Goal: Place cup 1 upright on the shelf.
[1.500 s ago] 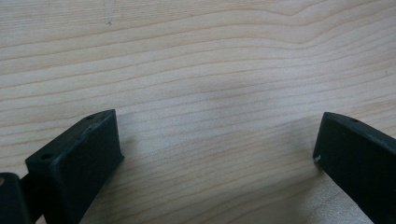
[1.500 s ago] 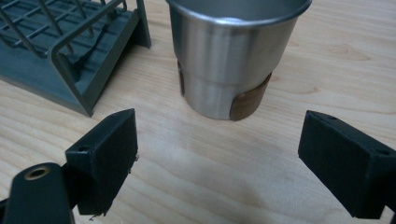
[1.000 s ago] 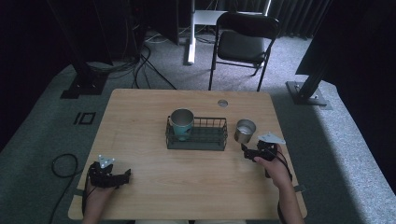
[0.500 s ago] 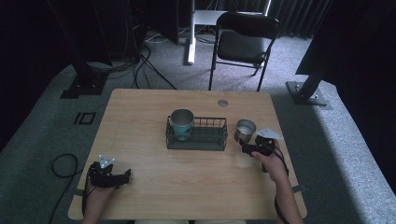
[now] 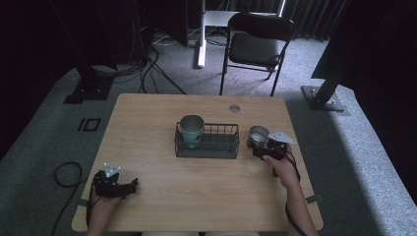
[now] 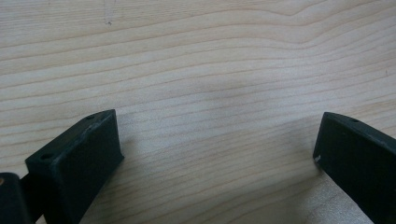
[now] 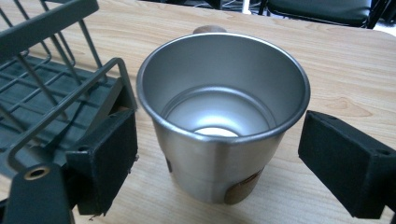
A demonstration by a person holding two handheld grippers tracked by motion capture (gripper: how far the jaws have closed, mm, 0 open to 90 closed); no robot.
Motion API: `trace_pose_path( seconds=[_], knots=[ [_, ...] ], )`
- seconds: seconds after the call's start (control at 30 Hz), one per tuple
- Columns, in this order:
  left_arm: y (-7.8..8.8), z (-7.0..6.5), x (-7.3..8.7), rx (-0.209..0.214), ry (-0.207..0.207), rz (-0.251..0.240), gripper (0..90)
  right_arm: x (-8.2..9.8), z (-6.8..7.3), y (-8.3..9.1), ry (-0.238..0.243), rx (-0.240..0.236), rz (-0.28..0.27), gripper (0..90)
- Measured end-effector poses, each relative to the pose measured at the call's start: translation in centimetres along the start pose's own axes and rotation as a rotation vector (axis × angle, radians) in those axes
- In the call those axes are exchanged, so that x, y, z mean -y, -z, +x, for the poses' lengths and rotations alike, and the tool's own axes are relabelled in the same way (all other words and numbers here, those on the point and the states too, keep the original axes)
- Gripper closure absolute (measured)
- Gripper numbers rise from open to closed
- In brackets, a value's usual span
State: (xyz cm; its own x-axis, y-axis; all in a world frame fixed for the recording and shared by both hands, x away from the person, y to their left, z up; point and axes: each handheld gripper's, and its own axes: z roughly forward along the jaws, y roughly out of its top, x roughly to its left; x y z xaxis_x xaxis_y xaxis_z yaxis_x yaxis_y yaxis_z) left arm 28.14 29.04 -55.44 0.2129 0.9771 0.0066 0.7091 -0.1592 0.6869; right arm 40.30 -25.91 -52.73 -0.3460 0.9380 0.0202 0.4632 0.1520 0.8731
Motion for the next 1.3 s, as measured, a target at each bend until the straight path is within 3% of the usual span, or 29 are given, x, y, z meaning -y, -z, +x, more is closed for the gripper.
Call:
trace_pose_path(
  seconds=[0.8,0.83,1.3],
  knots=[
    [0.0,0.0,0.0,0.0,0.0,0.0,1.4,-0.2,0.0,-2.2,-0.029,0.025,-0.03,14.3],
    [0.0,0.0,0.0,0.0,0.0,0.0,1.3,-0.2,0.1,-2.2,-0.015,0.031,-0.039,17.9],
    [0.0,0.0,0.0,0.0,0.0,0.0,1.3,-0.6,-0.1,-1.7,0.014,0.026,-0.017,18.2]
  ],
)
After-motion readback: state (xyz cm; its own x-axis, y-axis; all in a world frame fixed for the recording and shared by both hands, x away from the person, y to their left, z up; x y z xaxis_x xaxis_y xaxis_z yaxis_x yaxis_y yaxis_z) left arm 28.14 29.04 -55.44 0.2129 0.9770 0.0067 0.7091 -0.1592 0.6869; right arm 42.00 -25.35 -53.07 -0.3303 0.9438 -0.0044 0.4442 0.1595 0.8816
